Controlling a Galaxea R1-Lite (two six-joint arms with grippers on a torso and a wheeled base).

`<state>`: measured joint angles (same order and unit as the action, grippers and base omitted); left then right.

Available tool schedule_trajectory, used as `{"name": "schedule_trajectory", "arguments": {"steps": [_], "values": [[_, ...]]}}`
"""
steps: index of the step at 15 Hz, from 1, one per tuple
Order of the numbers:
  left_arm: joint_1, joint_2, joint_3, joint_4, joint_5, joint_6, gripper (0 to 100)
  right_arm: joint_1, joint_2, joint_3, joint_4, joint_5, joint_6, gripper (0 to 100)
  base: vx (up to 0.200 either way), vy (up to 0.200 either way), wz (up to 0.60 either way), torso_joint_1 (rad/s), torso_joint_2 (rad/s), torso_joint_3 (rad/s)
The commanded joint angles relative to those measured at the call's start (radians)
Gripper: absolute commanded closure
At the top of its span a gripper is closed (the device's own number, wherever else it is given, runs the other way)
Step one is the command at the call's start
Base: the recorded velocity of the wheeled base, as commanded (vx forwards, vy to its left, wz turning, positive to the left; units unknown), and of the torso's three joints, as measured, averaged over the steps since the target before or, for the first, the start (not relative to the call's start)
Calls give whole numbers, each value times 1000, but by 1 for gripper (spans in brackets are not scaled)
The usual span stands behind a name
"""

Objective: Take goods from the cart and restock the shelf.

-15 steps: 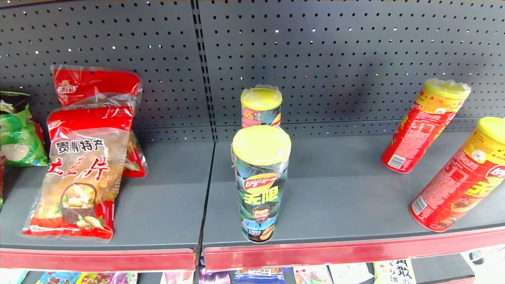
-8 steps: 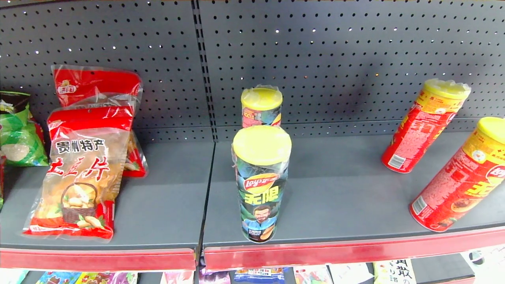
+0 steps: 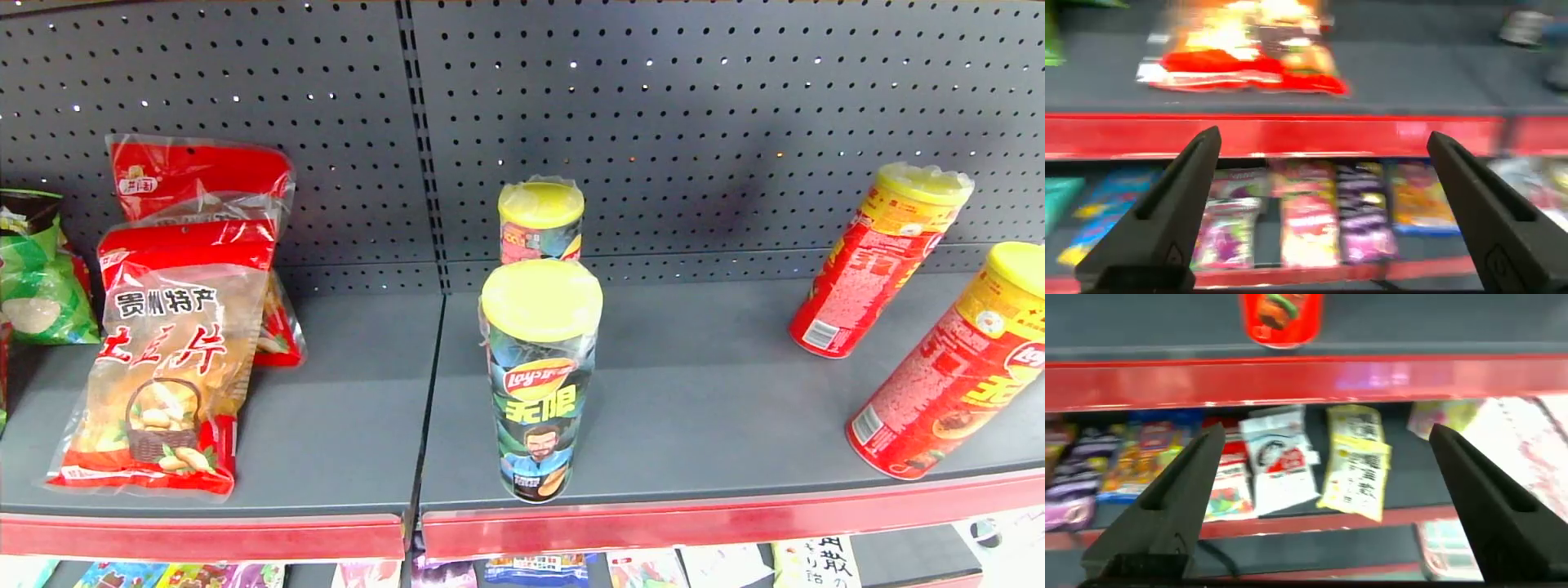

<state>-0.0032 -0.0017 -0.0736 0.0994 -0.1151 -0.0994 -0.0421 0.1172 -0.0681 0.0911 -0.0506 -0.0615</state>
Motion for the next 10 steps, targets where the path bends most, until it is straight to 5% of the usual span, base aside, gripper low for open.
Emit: {"name": "schedule_trajectory", "arguments": {"steps": [1, 4, 8, 10], "values": [[-1, 5, 0, 0, -3, -2, 0, -41, 13, 2, -2, 29, -17, 0, 0, 0, 0, 0, 0, 0], [0, 6, 2, -4, -26, 3, 0, -30, -22, 40, -73, 72, -14, 0, 0, 0, 0, 0, 0, 0], [8, 2, 8, -7, 169, 26, 0, -30, -22, 68, -91, 66, 61, 0, 0, 0, 0, 0, 0, 0], [8, 2, 41, -50, 169, 35, 0, -28, -21, 68, -91, 80, 57, 0, 0, 0, 0, 0, 0, 0]]}}
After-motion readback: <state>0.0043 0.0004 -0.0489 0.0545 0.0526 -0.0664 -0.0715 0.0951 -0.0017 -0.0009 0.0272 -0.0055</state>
